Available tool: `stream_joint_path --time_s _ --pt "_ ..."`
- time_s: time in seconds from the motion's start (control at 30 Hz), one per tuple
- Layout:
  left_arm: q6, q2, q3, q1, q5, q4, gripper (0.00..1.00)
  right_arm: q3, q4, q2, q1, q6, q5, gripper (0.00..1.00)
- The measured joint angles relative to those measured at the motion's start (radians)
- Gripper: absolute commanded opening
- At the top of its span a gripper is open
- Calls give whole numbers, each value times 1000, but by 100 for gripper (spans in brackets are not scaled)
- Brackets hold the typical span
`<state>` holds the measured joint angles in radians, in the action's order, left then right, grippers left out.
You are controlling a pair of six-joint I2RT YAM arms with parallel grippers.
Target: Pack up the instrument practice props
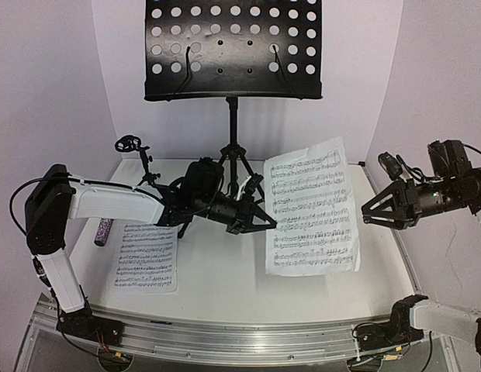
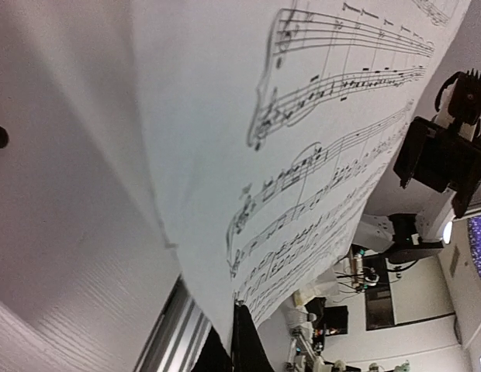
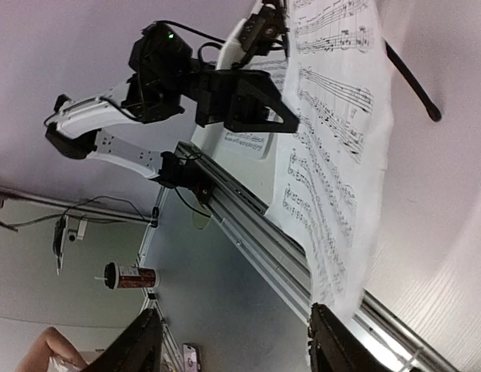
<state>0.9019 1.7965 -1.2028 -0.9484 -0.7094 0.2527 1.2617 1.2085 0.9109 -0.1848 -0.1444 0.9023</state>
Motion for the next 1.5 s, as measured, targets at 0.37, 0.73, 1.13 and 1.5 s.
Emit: stream_joint_path --time_s 0.37,0.73,1.13,1.5 --pt "-695 -197 -56 294 184 -915 0 -24 -2 9 0 -45 -106 85" --pt "-972 -391 -111 590 283 -1335 0 27 -2 99 0 -37 -117 85" --pt "-997 -513 -360 907 204 -1486 0 129 -2 204 0 21 -112 85" --pt "-1035 -292 -623 932 84 -1573 0 225 -3 272 0 35 -94 85"
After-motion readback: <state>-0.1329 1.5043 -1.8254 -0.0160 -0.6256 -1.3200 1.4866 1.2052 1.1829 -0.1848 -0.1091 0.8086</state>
